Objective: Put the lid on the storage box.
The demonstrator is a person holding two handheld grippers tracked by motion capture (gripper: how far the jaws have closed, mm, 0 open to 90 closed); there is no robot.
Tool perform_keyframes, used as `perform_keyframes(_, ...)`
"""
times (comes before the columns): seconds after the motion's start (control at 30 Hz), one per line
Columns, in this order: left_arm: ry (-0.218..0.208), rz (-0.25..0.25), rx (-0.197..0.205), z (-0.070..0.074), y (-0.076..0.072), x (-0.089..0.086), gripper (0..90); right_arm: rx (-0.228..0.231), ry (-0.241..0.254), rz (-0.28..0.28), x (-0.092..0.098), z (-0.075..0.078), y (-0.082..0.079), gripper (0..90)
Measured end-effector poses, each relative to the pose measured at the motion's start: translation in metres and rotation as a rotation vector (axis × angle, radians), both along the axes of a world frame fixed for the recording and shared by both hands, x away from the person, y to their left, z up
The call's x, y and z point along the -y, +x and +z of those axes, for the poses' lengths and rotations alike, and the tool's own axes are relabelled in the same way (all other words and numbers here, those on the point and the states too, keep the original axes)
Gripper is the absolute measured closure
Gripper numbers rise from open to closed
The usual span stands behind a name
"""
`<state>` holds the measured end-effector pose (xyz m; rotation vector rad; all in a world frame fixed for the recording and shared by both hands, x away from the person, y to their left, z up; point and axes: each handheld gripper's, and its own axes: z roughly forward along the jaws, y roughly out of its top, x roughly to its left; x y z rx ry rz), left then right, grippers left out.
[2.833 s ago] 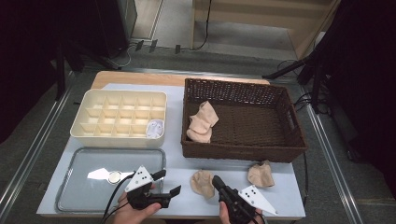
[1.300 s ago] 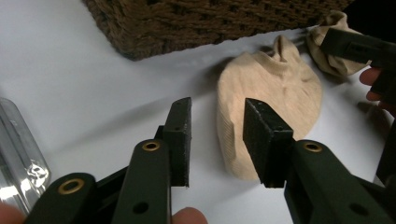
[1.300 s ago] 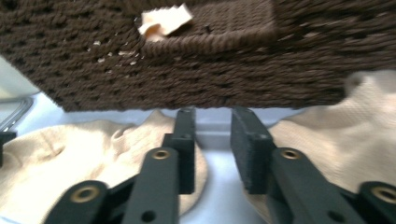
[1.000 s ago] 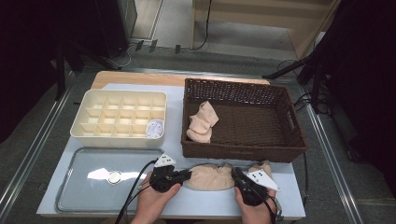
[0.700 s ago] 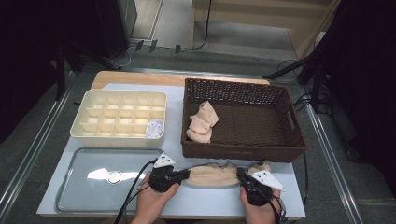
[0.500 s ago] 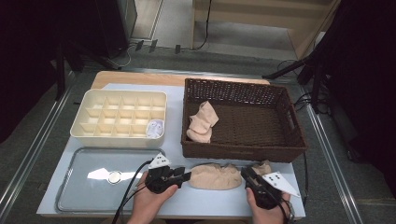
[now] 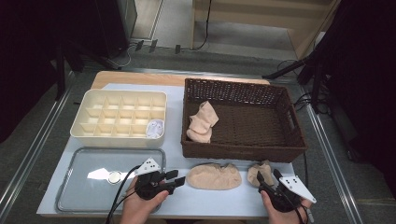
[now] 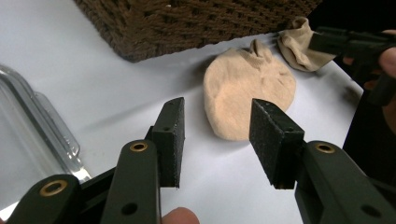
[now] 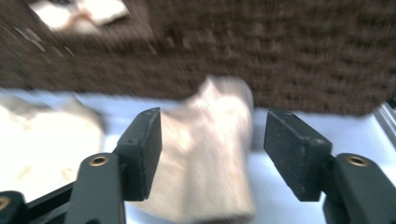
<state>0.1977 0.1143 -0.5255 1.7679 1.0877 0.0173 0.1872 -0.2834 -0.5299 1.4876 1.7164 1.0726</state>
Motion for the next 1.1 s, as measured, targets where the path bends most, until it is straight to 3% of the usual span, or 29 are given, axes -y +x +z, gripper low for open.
perform_keyframes(0.1, -0.003, 0.002, -0.005, -0.002, 0.0, -0.001, 57.5, -0.04, -0.012, -0.014, 0.002, -0.007, 0.002, 42.0)
perform_keyframes(0.13, -0.006, -0.001, -0.007, -0.003, 0.0, -0.002, 57.5, -0.055, 0.052, 0.015, 0.005, -0.01, 0.002, 60.6)
perform_keyframes(0.17, -0.007, 0.0, -0.005, -0.003, 0.0, -0.002, 57.5, -0.062, 0.067, 0.026, 0.005, -0.01, 0.002, 66.4)
perform_keyframes(0.2, -0.007, 0.0, -0.005, -0.003, 0.0, -0.002, 57.5, -0.062, 0.067, 0.026, 0.005, -0.01, 0.002, 66.4)
perform_keyframes(0.23, -0.007, -0.001, -0.005, -0.004, 0.001, -0.002, 57.5, -0.066, 0.081, 0.045, 0.005, -0.009, 0.001, 81.7)
perform_keyframes(0.27, -0.007, -0.001, -0.005, -0.004, 0.001, -0.002, 57.5, -0.07, 0.092, 0.041, 0.004, -0.007, 0.001, 85.7)
perform_keyframes(0.33, -0.01, 0.001, -0.003, -0.003, 0.001, -0.002, 57.4, -0.061, 0.097, 0.032, 0.004, -0.003, -0.001, 87.0)
perform_keyframes(0.5, -0.01, 0.001, -0.002, -0.004, 0.001, -0.003, 57.4, 0.014, 0.152, 0.022, 0.0, 0.017, -0.015, 87.2)
perform_keyframes(0.63, -0.013, 0.0, 0.004, -0.002, 0.0, -0.001, 57.0, 0.041, 0.173, 0.054, -0.014, 0.03, -0.024, 87.2)
perform_keyframes(0.8, -0.016, -0.003, 0.005, -0.002, -0.001, 0.0, 57.0, 0.035, 0.205, 0.143, -0.046, 0.036, -0.032, 87.1)
perform_keyframes(0.9, -0.019, -0.002, 0.007, -0.001, -0.001, 0.0, 57.2, 0.029, 0.219, 0.176, -0.058, 0.035, -0.034, 87.2)
perform_keyframes(0.93, -0.023, 0.001, 0.011, 0.0, -0.001, -0.001, 57.7, 0.01, 0.246, 0.219, -0.074, 0.032, -0.036, 87.2)
perform_keyframes(1.1, -0.023, 0.007, 0.017, 0.0, -0.002, -0.004, 58.0, -0.015, 0.28, 0.289, -0.104, 0.025, -0.037, 87.1)
